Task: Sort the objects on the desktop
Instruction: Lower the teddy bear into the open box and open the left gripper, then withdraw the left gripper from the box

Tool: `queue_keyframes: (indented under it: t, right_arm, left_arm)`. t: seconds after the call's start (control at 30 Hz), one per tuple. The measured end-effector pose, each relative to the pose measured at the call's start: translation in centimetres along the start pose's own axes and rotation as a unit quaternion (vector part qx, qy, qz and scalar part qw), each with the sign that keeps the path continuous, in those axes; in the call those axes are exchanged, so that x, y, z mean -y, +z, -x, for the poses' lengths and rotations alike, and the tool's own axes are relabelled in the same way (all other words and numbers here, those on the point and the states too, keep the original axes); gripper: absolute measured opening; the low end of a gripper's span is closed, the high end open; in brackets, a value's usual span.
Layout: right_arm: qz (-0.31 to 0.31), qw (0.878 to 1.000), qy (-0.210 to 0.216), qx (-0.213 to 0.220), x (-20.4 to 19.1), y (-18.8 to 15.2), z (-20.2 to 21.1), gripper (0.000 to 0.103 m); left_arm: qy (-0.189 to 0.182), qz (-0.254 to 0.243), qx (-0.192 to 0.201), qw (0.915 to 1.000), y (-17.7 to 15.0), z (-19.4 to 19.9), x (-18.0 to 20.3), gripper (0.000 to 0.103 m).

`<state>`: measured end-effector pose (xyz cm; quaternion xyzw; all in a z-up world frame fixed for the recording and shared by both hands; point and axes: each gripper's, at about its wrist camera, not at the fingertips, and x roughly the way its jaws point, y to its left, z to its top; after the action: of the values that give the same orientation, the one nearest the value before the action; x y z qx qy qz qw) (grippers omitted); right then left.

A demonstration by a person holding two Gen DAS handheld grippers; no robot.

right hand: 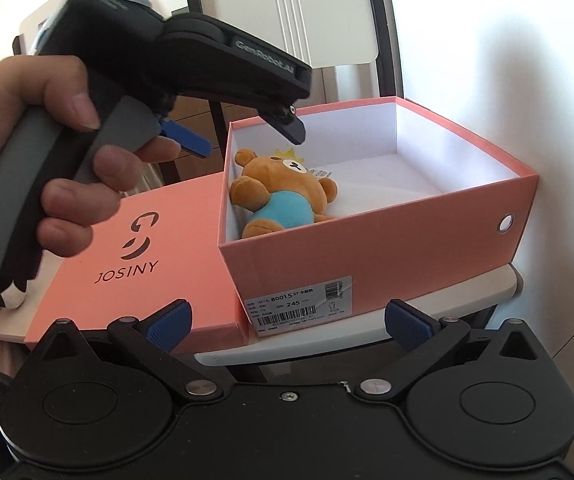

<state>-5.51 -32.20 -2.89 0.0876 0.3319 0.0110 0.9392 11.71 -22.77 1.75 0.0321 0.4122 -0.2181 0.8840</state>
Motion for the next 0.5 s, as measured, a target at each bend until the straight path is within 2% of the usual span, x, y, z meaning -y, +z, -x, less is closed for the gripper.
queue_keyframes:
  t: [0.3, 0.5]
  right_arm:
    - [0.026, 1.000, -0.008, 0.009, -2.1, 0.4, -0.1, 0.103]
    - [0.044, 0.999, -0.004, 0.016, -4.0, 0.9, -0.3, 0.103]
  left_arm:
    - [0.037, 0.021, 0.034, 0.9985, -1.9, 5.4, -6.4, 0.093]
    - [0.070, 0.049, 0.045, 0.9953, -4.1, 7.4, -10.9, 0.093]
